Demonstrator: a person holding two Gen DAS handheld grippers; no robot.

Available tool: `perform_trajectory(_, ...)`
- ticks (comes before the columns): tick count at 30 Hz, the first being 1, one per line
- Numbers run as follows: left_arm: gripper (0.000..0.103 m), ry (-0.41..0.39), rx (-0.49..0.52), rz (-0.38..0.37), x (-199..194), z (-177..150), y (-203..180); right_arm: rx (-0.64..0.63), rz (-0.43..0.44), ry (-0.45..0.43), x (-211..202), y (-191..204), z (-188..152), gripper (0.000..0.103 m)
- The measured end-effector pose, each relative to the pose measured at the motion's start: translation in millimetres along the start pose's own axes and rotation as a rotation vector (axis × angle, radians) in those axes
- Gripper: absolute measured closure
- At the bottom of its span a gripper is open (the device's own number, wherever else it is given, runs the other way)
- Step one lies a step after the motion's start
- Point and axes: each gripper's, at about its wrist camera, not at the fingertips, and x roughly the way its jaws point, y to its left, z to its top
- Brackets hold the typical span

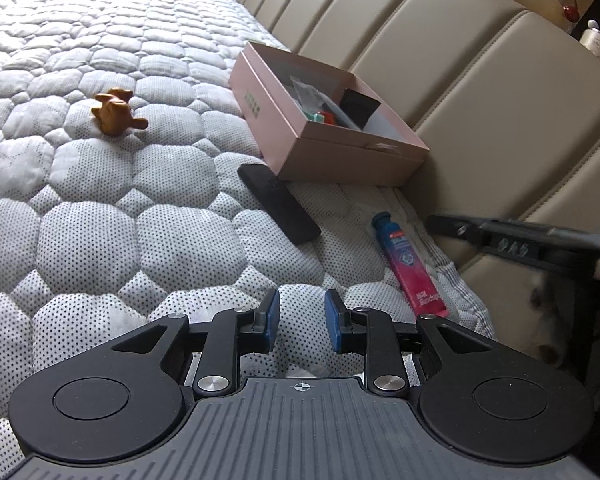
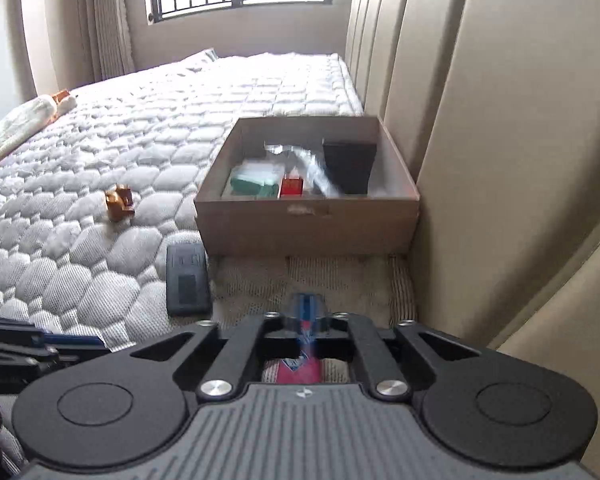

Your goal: Organize rigid objects

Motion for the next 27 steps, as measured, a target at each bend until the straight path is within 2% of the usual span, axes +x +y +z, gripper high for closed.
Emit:
perform_trajectory(1,0.076,0.002,-0.001,0.001,0.4,-0.1,0.3,-0.007,-0.006,0.001,3.7,1.1,-3.5,0.078)
perform_trajectory(2,0.076,0.004,-0.001,0.003,0.8,-0.3,0.4,-0.018,-0.012,-0.002,7.5,3.1,-7.3,0.076)
perform_trajectory(10,0.076,0.013,-0.001,0.006,1.6,-0.5,1.2,-0.041,-0.030,0.053,50.2,9.5,-20.7,0.076)
perform_trajectory(15,0.076,0.014,-0.008,0.003,2.9,-0.5,3.5,-0.027,0.020,0.058,39.3,4.7,-21.0,0.076)
perform_trajectory(20,0.076,0.016,-0.019,-0.010,7.7,-0.6,3.9,0.020,0.055,-0.046,-10.7,-2.8,-0.5,0.077)
perform_trajectory(24,0.076,0.017,-0.022,-0.023,8.6,-1.7,3.2,0.014,0.036,-0.183,-39.9,-1.2,45.9,0.077)
perform_trajectory(27,0.076,0.012,-0.026,-0.024,5.5,-1.4,6.1,0.026,-0.003,-0.271,-39.4,5.9,88.6,0.077)
